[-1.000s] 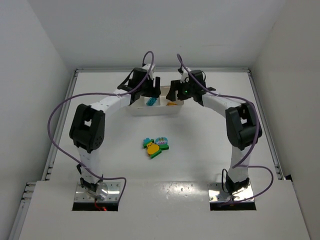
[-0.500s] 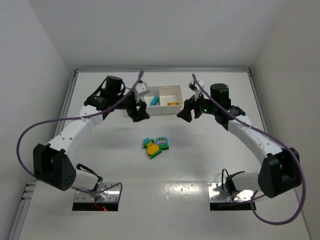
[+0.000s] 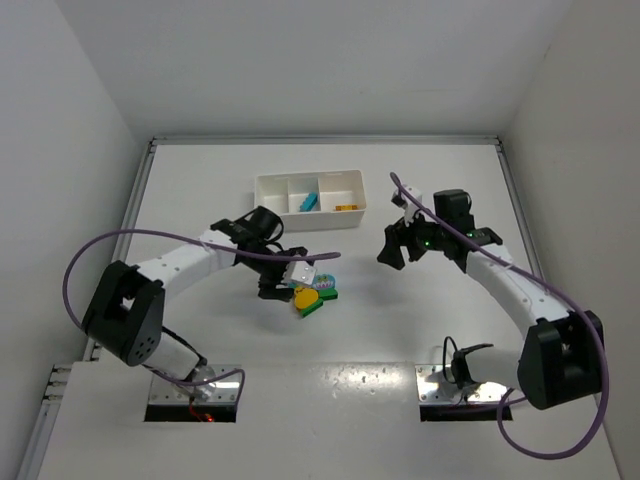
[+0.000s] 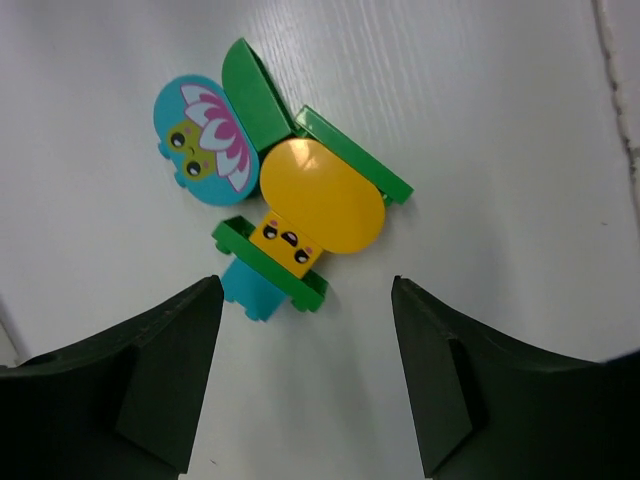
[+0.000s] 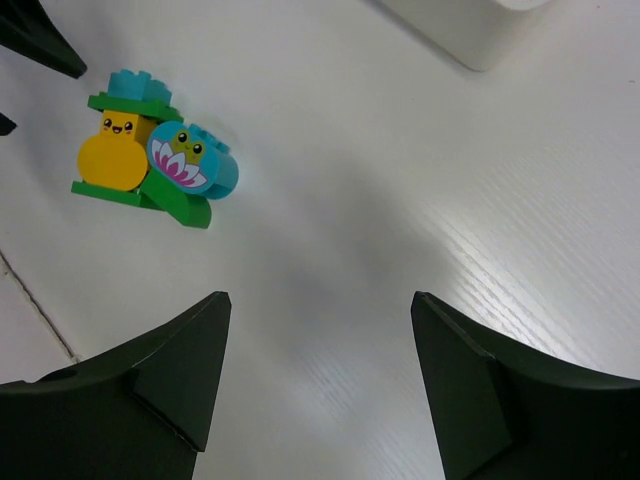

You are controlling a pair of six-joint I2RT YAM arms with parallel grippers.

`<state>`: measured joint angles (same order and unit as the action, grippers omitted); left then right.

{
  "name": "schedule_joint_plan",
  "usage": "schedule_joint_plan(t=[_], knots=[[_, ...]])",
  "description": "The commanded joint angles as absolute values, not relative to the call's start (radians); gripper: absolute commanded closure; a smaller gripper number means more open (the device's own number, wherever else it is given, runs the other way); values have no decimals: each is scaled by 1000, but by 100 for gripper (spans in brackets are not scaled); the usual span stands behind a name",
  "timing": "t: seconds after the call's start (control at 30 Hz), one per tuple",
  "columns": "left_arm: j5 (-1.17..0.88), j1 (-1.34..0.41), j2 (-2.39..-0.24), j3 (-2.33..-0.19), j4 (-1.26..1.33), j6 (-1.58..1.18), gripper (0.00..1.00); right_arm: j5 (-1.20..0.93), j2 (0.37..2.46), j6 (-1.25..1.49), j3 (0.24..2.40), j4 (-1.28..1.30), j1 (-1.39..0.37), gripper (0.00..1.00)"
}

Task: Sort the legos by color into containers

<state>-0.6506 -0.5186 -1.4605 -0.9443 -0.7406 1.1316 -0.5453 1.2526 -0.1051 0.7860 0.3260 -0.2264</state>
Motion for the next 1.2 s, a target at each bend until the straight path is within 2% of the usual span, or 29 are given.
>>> schedule_joint_plan(t=[0.0, 0.2, 0.3, 0.47, 1.0, 1.17], knots=[[-719, -540, -1511, -957, -624, 1313, 26, -545, 1209, -112, 775, 313, -206, 27], [-730, -571, -1531, -934, -580, 1413, 26, -554, 1172, -84, 744, 322, -166, 27], [-730, -580, -1542, -923, -603, 1486, 31, -554, 1149, -75, 735, 331, -156, 27], [-739, -580, -1580, -946, -682, 1570, 47, -554, 1140, -57, 735, 331, -137, 27], [-703, -609, -1687, -1017, -776, 1675, 46, -583, 1190, -37, 753, 313, -100, 27], [-681, -609, -1732, -1087, -882, 1736, 36, -583, 1190, -28, 753, 313, -100, 27]])
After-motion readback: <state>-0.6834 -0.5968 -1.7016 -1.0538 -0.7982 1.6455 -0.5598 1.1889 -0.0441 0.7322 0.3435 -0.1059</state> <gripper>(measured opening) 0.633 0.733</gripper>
